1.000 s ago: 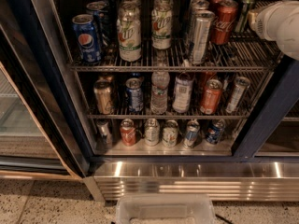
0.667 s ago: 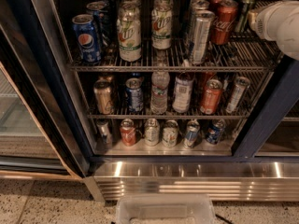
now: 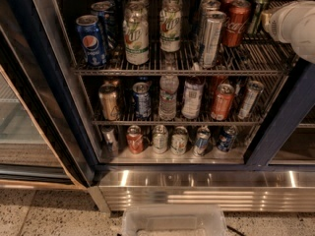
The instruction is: Pick green can from top shelf of fridge
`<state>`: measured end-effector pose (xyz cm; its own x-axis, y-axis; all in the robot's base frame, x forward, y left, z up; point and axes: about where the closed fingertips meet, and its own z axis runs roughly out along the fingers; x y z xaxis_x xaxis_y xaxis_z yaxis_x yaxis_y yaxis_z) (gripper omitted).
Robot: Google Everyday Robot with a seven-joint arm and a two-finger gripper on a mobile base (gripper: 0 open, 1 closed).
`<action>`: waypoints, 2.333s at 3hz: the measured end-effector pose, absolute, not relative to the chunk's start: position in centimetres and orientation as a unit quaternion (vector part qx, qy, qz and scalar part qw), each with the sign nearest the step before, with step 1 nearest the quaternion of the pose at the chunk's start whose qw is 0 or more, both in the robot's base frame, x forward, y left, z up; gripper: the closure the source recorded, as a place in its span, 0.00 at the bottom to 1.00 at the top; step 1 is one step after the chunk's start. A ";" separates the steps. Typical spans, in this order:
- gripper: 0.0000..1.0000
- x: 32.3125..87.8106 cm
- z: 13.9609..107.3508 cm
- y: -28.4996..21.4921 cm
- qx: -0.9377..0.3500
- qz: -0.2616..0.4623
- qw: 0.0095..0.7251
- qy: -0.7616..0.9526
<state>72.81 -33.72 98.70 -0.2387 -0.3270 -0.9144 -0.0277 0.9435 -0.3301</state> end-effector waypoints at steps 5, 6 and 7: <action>0.70 72.8 98.7 -33.7 -0.114 -0.123 0.606 0.777; 0.65 72.8 98.7 -33.7 -0.114 -0.123 0.606 0.777; 0.70 72.8 98.7 -33.7 -0.114 -0.123 0.606 0.777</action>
Offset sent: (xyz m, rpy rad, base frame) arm 0.0000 0.0000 0.0000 0.0000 0.0000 0.0000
